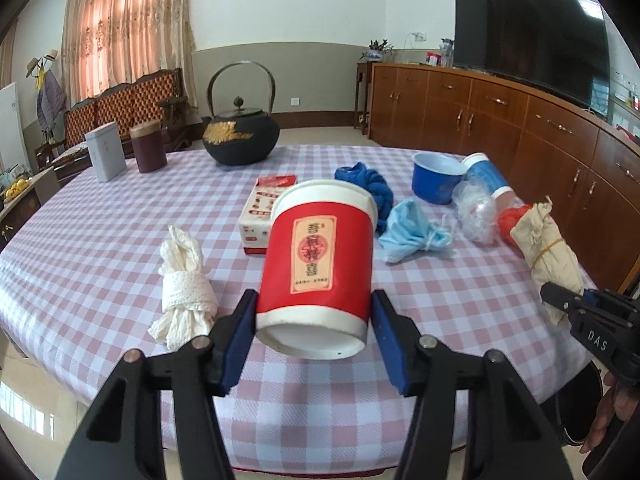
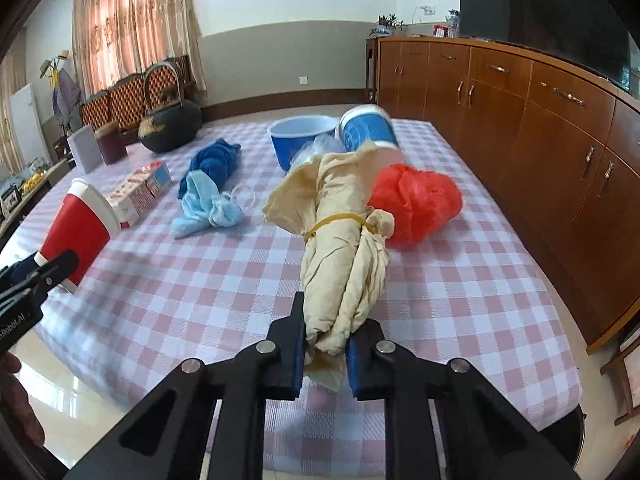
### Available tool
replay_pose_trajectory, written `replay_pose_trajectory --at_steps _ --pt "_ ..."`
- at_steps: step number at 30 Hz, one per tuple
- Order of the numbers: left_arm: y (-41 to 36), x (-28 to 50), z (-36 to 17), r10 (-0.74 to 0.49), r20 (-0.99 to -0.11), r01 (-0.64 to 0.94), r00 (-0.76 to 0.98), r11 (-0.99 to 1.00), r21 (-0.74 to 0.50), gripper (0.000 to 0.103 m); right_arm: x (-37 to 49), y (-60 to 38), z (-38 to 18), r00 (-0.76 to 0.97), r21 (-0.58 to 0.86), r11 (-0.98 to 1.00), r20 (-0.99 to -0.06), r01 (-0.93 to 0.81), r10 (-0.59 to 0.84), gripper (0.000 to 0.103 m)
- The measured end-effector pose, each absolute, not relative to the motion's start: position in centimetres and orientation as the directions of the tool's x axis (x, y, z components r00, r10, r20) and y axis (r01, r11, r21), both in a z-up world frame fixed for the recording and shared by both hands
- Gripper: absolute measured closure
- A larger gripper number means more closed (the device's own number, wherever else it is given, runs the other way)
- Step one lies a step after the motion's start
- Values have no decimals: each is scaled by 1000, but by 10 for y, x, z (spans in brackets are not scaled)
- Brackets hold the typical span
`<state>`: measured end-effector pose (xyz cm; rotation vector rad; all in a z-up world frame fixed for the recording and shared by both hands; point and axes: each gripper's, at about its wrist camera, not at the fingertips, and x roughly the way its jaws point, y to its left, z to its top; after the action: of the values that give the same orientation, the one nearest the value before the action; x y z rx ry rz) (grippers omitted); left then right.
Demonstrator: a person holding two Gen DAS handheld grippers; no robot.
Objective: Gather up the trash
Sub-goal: 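Carry cup and cloth bundle over the bucket and open both tools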
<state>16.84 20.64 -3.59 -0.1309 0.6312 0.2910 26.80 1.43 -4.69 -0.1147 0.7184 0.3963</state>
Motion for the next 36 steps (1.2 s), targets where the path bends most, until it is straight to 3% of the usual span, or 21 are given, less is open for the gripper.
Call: replay_pose_trajectory --at_steps 14,25,36 --pt "150 151 -17 156 -569 -206 807 978 -23 46 224 -36 -11 729 36 936 -617 -351 297 85" --pt "68 151 -8 8 -548 -28 837 999 -27 46 193 -112 -3 769 34 966 -598 -255 224 85" --pt "-33 151 -9 -168 -548 182 819 983 -30 46 159 -218 -5 789 16 998 -611 -66 63 85"
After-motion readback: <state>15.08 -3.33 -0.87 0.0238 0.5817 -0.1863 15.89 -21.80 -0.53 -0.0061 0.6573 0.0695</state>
